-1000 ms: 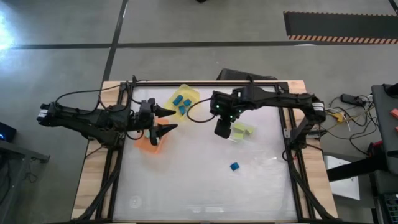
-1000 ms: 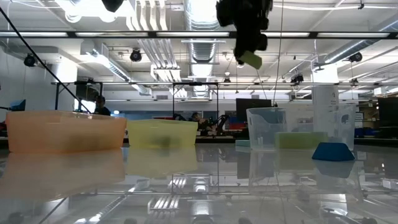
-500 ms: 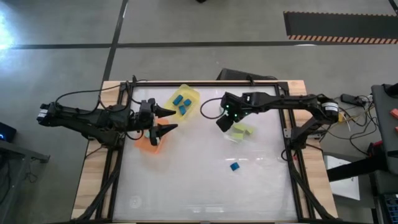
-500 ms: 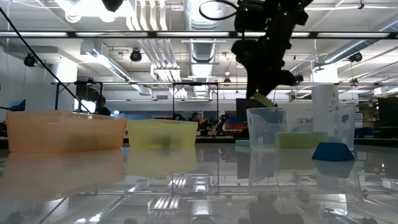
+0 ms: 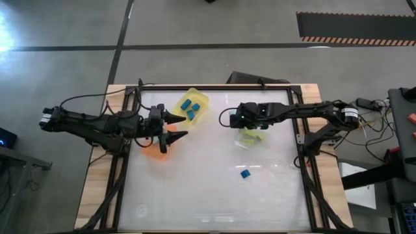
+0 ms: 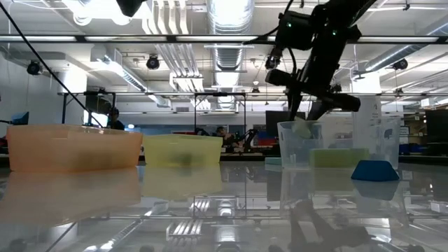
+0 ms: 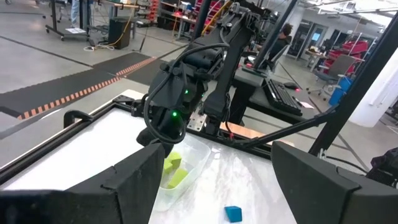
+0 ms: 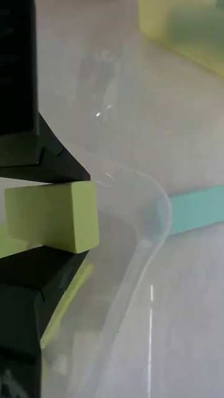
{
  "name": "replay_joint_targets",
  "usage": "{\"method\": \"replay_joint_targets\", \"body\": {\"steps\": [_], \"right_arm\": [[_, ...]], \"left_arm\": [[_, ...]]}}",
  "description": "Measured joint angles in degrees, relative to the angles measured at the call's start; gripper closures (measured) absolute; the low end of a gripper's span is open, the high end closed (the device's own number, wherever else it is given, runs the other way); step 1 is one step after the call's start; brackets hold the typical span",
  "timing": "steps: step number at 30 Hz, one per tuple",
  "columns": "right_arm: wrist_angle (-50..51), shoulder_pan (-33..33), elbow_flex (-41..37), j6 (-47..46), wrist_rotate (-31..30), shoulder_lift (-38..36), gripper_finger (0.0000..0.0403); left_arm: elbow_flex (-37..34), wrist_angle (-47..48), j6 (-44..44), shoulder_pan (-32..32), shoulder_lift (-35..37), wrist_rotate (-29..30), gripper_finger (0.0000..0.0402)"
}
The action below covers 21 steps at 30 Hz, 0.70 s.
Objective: Sort & place blocks by color
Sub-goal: Put the green block into the transparent bin, then put the light blue block into the orange bin
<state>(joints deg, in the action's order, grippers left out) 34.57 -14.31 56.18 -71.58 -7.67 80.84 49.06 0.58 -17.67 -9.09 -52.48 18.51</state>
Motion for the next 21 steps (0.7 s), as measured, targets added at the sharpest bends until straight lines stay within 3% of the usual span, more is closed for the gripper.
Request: {"method": "replay_joint_targets", "body": {"steps": [7,21], "right_arm": [[-0.4,0.0,-0.9,-4.3,-1.4,0.2,0.0270],[-0.6,0.0,-0.3,-4.4,-1.4,0.2,0.0205]], "left_arm": [[0.0,-0.1,0.0,0.0,-0.9,0.0,0.0123],[0.0,0.0,0.0,0.0,-1.1,0.3,0.0123]]}}
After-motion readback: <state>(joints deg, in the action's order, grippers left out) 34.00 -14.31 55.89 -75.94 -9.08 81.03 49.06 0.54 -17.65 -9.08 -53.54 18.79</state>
